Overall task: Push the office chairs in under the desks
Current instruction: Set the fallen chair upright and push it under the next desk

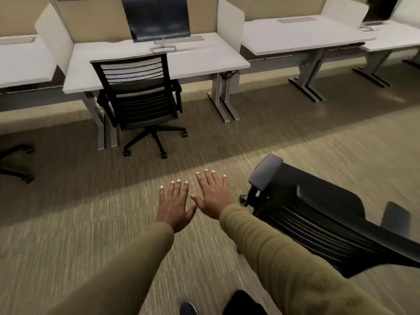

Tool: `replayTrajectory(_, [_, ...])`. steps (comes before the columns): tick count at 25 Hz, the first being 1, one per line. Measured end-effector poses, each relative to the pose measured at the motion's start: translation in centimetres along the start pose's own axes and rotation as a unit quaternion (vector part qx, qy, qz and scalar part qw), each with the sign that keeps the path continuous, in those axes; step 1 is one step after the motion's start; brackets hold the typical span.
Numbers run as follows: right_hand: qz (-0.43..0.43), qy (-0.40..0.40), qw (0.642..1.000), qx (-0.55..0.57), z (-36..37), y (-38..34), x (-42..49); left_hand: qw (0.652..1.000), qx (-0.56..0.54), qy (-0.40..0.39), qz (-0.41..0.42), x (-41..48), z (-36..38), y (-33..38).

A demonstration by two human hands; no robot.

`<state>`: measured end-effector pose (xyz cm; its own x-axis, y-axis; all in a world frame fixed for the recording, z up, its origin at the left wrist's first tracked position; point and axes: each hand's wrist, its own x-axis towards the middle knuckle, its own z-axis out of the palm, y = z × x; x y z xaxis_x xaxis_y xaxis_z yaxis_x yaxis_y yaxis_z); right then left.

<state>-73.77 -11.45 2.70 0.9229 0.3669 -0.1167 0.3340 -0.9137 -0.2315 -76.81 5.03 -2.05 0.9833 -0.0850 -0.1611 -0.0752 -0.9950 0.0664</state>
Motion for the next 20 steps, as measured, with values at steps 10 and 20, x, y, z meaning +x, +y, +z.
replayTrajectory(10, [-0.083,0.092,0.992,0.032,-8.8,10.2,-15.4,0.960,-0.226,0.161,0.045,-3.5,-5.0,18.6])
replayTrajectory(20, [0.041,0.181,0.983,0.006,-14.6,25.2,-29.3,0.946,-0.136,0.233,0.178,-4.9,-10.1,40.4])
